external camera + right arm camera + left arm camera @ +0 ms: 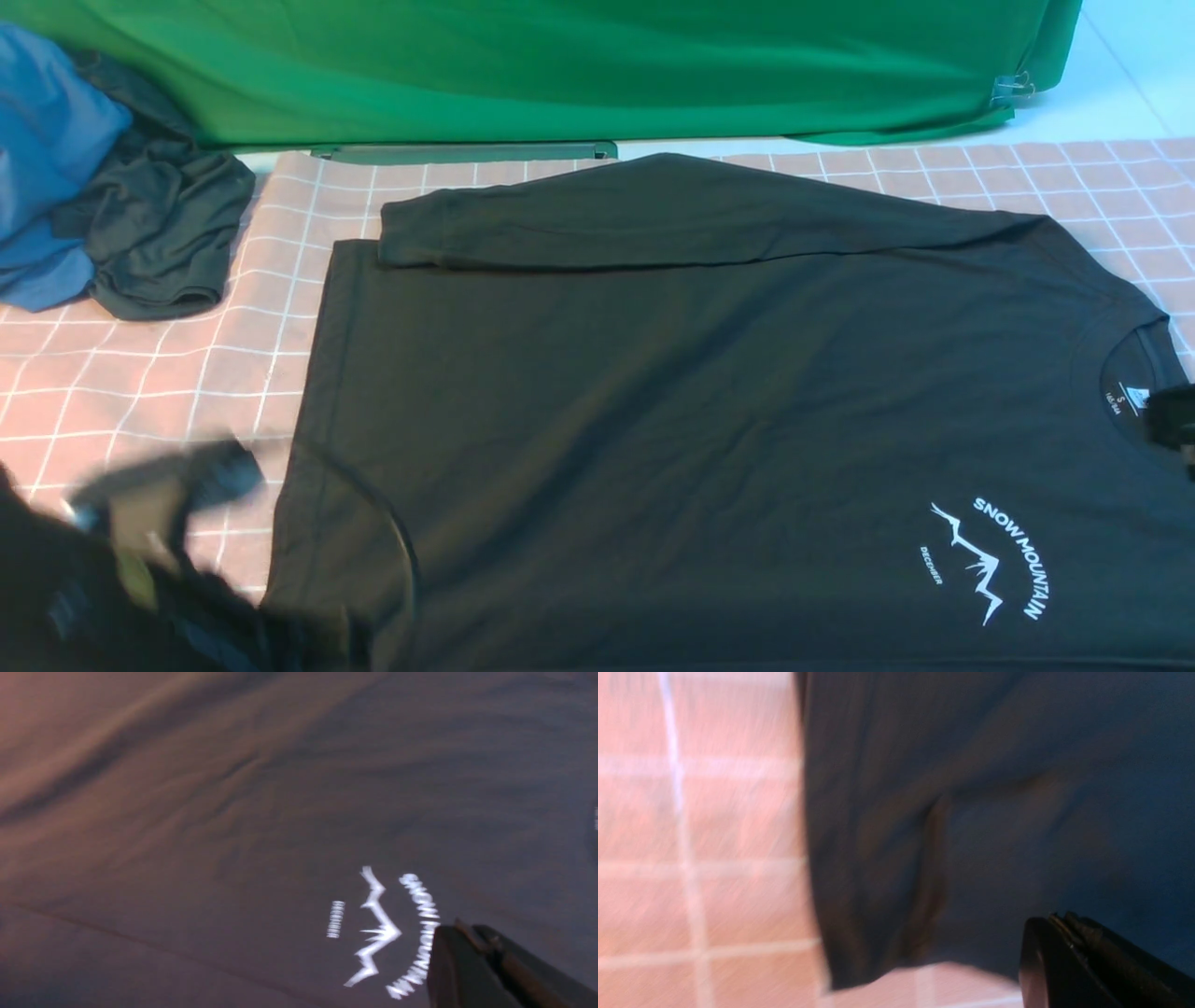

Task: Fold a long-sleeved shirt over a pink coffee tablecloth.
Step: 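Grasp the left edge of the dark T-shirt lying flat on the table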

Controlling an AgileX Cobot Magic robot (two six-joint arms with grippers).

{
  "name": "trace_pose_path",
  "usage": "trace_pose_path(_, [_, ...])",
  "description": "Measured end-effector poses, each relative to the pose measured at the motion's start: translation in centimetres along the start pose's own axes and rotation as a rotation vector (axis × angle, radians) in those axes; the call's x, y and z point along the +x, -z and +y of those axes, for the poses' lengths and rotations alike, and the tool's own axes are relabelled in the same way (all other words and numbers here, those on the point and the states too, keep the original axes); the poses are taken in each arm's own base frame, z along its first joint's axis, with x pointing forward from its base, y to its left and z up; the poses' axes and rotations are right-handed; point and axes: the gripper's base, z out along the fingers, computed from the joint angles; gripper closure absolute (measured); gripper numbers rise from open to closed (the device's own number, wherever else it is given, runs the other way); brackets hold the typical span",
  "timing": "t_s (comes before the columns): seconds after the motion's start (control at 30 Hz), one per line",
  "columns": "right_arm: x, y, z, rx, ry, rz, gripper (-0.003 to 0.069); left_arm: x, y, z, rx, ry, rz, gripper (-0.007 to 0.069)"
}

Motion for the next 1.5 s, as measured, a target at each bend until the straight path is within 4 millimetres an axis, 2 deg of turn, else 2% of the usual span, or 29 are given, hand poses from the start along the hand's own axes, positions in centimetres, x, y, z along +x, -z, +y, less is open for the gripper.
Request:
trace_pose_path(0.13, [0.2, -0.7, 0.2, -0.036, -0.014, -0.034, 0.0620, 1.0, -1.7, -0.8, -0.105, -0.076, 0.031, 0.0613])
trace_pose_path(0.37, [0.0, -0.8, 0.2, -0.037, -0.020, -0.067, 0.0620, -0.1, -4.2, -1.6, -0.152, -0.086, 0.039, 0.0607])
trace_pose_path(0.43, [0.0, -0.8, 0.2, -0.038, -0.018, -0.068, 0.0618, -0.6, -4.9, -1.7, -0.166, -0.100, 0.032, 0.0578])
trace_pose_path(0.63, [0.0, -0.8, 0.2, -0.039, -0.017, -0.065, 0.0614, -1.6, -5.6, -2.2, -0.146, -0.137, -0.036, 0.0396])
trace_pose_path(0.67, [0.0, -0.8, 0.2, -0.039, -0.017, -0.065, 0.0614, -1.6, -5.6, -2.2, -0.146, -0.139, -0.039, 0.0388])
trace_pose_path(0.7, [0.0, -0.8, 0.2, -0.039, -0.017, -0.064, 0.0613, -1.8, -5.7, -2.2, -0.149, -0.154, -0.053, 0.0322])
trace_pose_path(0.8, [0.1, -0.8, 0.2, -0.040, -0.017, -0.060, 0.0609, -1.8, -5.8, -2.1, -0.159, -0.150, -0.052, 0.0212])
trace_pose_path(0.9, [0.1, -0.8, 0.2, -0.040, -0.010, -0.059, 0.0606, -1.9, -6.2, -2.1, -0.170, -0.148, -0.039, 0.0140])
trace_pose_path(1.0, [0.1, -0.8, 0.2, -0.040, -0.006, -0.057, 0.0603, -2.0, -6.6, -2.1, -0.173, -0.151, -0.035, 0.0106])
trace_pose_path(1.2, [0.1, -0.8, 0.2, -0.041, -0.004, -0.056, 0.0599, -2.2, -7.2, -2.3, -0.167, -0.145, -0.030, 0.0119])
trace_pose_path(1.27, [0.1, -0.8, 0.2, -0.041, -0.004, -0.056, 0.0596, -2.1, -7.2, -2.4, -0.156, -0.127, -0.025, 0.0171])
trace_pose_path(1.33, [0.1, -0.8, 0.2, -0.041, -0.004, -0.055, 0.0592, -2.1, -7.3, -2.5, -0.147, -0.122, -0.022, 0.0231])
trace_pose_path(1.43, [0.2, -0.8, 0.2, -0.041, -0.003, -0.054, 0.0589, -2.0, -7.2, -2.6, -0.134, -0.124, -0.010, 0.0396])
trace_pose_path(1.47, [0.2, -0.8, 0.2, -0.041, -0.003, -0.054, 0.0589, -2.0, -7.2, -2.6, -0.133, -0.122, -0.010, 0.0409])
trace_pose_path(1.5, [0.2, -0.8, 0.2, -0.041, -0.003, -0.054, 0.0589, -1.9, -7.1, -2.6, -0.137, -0.120, 0.007, 0.0520])
